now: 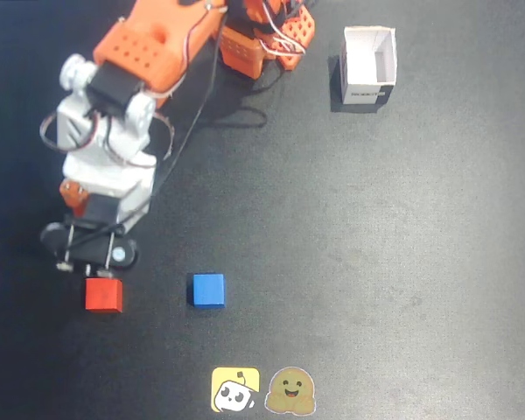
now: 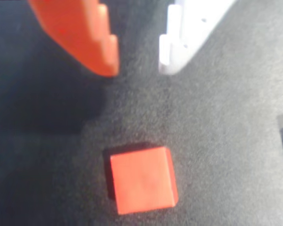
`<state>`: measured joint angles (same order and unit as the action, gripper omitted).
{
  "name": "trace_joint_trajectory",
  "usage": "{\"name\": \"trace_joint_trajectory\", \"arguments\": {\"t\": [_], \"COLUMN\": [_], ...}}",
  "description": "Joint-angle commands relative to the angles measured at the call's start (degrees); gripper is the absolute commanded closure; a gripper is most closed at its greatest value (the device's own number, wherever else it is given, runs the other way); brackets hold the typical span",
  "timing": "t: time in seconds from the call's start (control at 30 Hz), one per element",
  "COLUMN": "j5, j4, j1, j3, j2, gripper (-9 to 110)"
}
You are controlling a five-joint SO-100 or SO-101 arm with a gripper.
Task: Put the red cube in the right box and the blue cube in the left box.
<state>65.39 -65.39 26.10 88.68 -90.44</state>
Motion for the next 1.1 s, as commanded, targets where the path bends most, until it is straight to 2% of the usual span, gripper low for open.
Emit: {"name": "trace_joint_trajectory", "arguments": {"t": [0.0, 0.7, 1.07], "j5": [0.09, 0.88, 1.23], "j4": [0.97, 2.02, -2.02], "j1": [0.53, 0.53, -0.09], "j3": [-4.31, -14.41, -23.03], "j2": [1.05, 14.77, 21.27], "gripper": [94, 90, 88]}}
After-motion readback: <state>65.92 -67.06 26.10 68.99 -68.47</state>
